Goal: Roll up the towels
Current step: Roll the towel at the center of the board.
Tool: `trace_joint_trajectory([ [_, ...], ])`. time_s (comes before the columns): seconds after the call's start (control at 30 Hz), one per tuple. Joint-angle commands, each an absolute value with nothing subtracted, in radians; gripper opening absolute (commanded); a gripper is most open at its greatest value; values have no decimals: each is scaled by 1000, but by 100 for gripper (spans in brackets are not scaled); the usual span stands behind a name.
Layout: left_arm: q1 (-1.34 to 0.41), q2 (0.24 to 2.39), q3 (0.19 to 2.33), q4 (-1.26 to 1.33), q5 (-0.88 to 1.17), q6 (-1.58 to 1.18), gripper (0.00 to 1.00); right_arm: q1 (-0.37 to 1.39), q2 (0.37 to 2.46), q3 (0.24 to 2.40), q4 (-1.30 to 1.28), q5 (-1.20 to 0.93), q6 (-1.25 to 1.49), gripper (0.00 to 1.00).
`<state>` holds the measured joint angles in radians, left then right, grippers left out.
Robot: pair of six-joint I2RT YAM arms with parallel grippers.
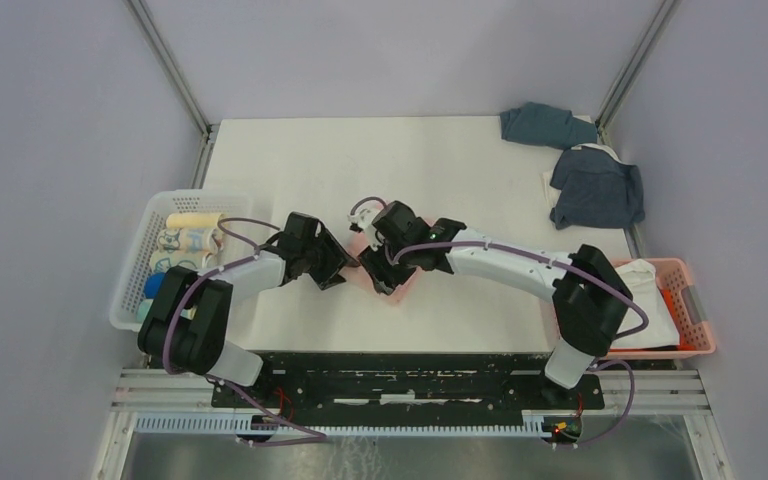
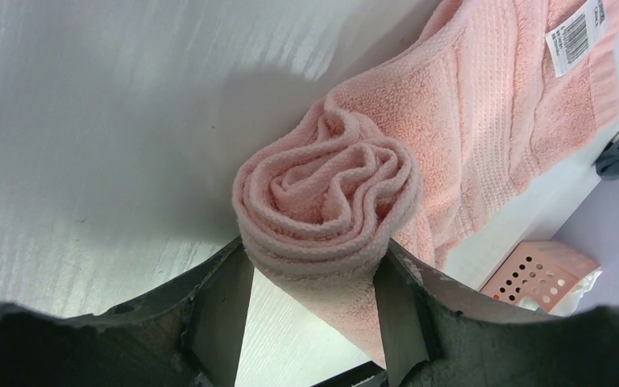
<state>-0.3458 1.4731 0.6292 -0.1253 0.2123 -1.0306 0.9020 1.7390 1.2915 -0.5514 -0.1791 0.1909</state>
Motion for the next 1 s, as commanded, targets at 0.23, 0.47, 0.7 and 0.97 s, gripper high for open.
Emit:
trace_joint_trajectory([
  [0.23,-356,1543,644,-238,117,-965,63,1079,1726,1228,-376,188,27,50],
  [0.47,-357,1546,656,-246,110,-952,64,1088,1809,1216,-368,269,-2,50],
  [0.7,-358,1580,685,-250,116,-924,66,1087,1900,1220,-395,290,-20,56],
  [0.97,-358,1650,742,-252,127,-870,68,1056,1957,1199,-414,307,-22,62],
])
